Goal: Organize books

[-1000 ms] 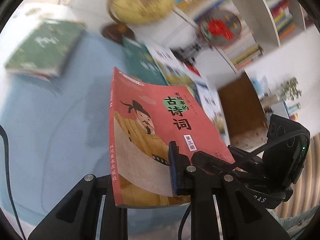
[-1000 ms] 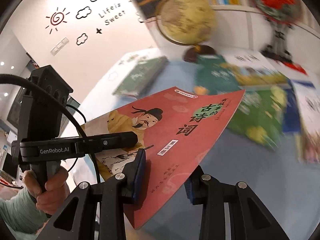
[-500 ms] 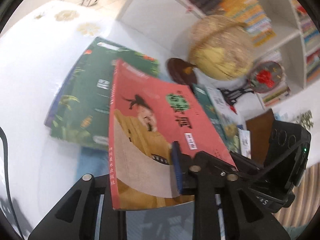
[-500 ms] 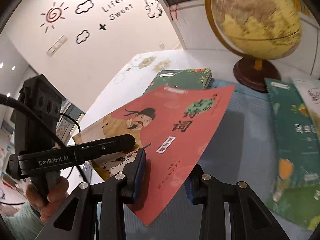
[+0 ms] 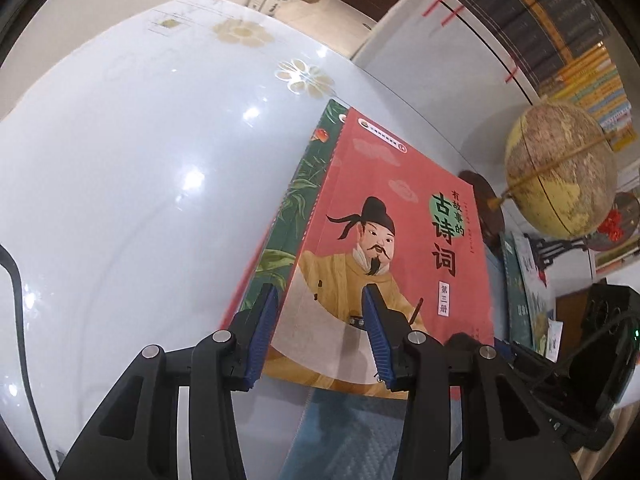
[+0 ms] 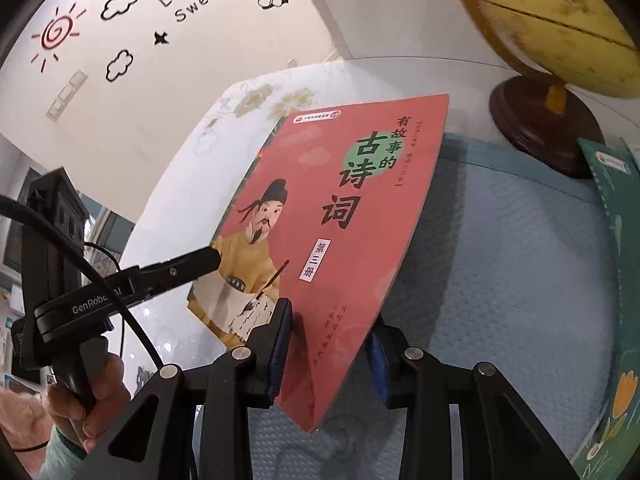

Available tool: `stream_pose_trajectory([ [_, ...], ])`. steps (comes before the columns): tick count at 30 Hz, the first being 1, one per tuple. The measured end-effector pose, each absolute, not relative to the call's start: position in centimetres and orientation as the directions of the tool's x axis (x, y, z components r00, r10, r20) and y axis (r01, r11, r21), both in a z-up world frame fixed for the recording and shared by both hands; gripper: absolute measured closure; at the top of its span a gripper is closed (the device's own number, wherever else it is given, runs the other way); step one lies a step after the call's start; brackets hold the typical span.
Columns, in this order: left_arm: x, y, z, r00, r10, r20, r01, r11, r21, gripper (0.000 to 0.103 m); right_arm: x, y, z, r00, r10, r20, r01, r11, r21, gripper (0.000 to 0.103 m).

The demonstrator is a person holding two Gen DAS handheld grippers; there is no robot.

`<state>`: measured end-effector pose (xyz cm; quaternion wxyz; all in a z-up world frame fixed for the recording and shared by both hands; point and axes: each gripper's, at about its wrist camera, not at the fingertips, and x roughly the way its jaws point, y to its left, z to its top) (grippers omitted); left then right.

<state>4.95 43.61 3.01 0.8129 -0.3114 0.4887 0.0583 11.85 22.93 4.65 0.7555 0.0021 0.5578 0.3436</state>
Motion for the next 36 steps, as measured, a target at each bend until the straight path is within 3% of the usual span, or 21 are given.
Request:
stream_pose_trajectory([
  [3,4.7,43.1,3.1,0.510,-0.185,-0.840,-0.415,0.803,-0.429,0.062,12.0,23.1,4.0,0.112,0.492,-0.863,-0.507,0.776,0.376,0.055],
  [9,2.9,40.1,5.5,0.519,-0.083,-0.850,-0.378,0.871,-0.315,0.062,8.6,17.0,4.3,0.068,0.545,-0.835,-0.467,0.757,0.456,0.055],
  [13,2.1,34.9,6.8,0.508,-0.160,-0.846,-0.248,0.914,-0.322,0.062,5.4,9.1,4.7,0.115,0.512,-0.851,-0.395,0.810,0.434,0.051],
  [22,4.2,14.8,7.5,0.368,-0.404,-0.838,0.096,0.913,-0.398,0.062,0.0,-13.6,4.7,0.266,0.412,-0.871,0.005,0.903,0.429,0.050],
  [26,4.5,5.4,8.4,0.322,-0.471,-0.821,0.199,0.882,-0.428,0.062,0.0,-21.6,6.2,0.337,0.370,-0.866,0.061,0.909,0.412,0.050],
  [31,4.7,-2.7,8.6,0.284,-0.498,-0.819,0.216,0.866,-0.452,0.062,1.0,-30.5,8.1,0.378,0.338,-0.862,0.070,0.918,0.390,0.049],
  [36,5.4,-7.1,7.8,0.282,-0.502,-0.817,0.137,0.864,-0.484,0.061,2.7,-34.6,8.1,0.368,0.361,-0.857,0.063,0.910,0.410,0.049],
])
